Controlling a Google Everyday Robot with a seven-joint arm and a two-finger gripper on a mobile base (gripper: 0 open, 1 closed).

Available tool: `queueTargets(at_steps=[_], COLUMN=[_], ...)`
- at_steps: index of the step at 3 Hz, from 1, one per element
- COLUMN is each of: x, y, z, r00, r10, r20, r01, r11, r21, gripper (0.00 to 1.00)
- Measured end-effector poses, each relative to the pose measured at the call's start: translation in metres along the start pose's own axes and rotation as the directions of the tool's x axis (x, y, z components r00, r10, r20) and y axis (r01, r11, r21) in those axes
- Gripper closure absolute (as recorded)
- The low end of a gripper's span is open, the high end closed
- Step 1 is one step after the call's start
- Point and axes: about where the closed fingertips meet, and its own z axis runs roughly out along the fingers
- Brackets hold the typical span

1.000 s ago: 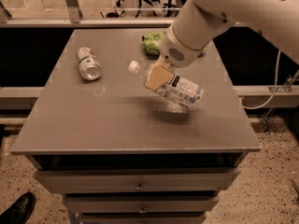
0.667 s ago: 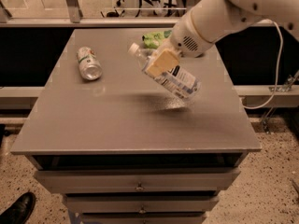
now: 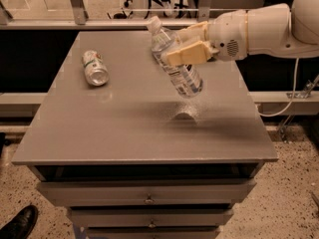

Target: Place blue plastic bottle upright

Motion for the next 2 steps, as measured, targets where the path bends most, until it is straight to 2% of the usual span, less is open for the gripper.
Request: queueTargets(at_steps=[1,2], x=[-0.011,-0.007], y=[0.016,0.031], z=[-0.011,-0.018], r00=[0.985,0.961], r10=[-0.01,0.016], r20=[0.171,0.274], r01=[0.021,0.016], r11=[0.9978,0.9934], r21=[-0.063,-0.113], gripper=[1.0,1.0])
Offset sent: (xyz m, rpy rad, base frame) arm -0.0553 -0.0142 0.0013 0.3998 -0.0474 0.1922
